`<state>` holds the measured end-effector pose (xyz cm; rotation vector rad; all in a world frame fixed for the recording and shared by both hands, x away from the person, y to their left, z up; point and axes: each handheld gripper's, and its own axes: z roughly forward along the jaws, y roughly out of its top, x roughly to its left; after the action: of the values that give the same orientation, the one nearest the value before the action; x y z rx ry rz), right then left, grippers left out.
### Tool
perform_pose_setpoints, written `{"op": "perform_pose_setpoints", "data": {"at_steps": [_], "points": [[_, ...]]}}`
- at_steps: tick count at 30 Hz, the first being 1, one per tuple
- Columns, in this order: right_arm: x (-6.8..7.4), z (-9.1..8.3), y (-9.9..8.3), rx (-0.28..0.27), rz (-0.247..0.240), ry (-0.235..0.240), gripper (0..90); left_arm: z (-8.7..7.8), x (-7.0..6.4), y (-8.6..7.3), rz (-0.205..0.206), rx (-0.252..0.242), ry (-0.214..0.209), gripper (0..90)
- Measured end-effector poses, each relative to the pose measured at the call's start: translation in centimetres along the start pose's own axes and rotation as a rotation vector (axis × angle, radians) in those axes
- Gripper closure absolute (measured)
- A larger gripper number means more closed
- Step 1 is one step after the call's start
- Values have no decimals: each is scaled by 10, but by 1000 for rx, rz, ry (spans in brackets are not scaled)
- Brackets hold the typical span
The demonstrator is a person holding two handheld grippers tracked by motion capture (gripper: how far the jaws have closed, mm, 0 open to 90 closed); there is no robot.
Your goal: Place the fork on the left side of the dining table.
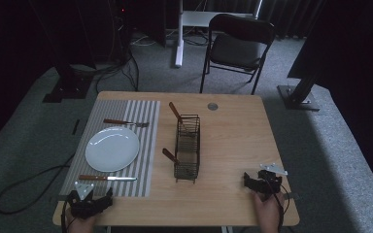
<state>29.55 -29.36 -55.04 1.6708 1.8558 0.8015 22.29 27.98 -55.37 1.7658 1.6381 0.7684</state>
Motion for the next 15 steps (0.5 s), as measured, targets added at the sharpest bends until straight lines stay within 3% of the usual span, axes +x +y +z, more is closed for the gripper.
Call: {"op": "perform_pose_setpoints", "data": {"at_steps": [6,15], "points": [[0,0,0,0,0,0,124,6,1,4,-1,7,5,18],[0,0,0,0,0,0,124,9,1,9,-12,35,10,16]]}}
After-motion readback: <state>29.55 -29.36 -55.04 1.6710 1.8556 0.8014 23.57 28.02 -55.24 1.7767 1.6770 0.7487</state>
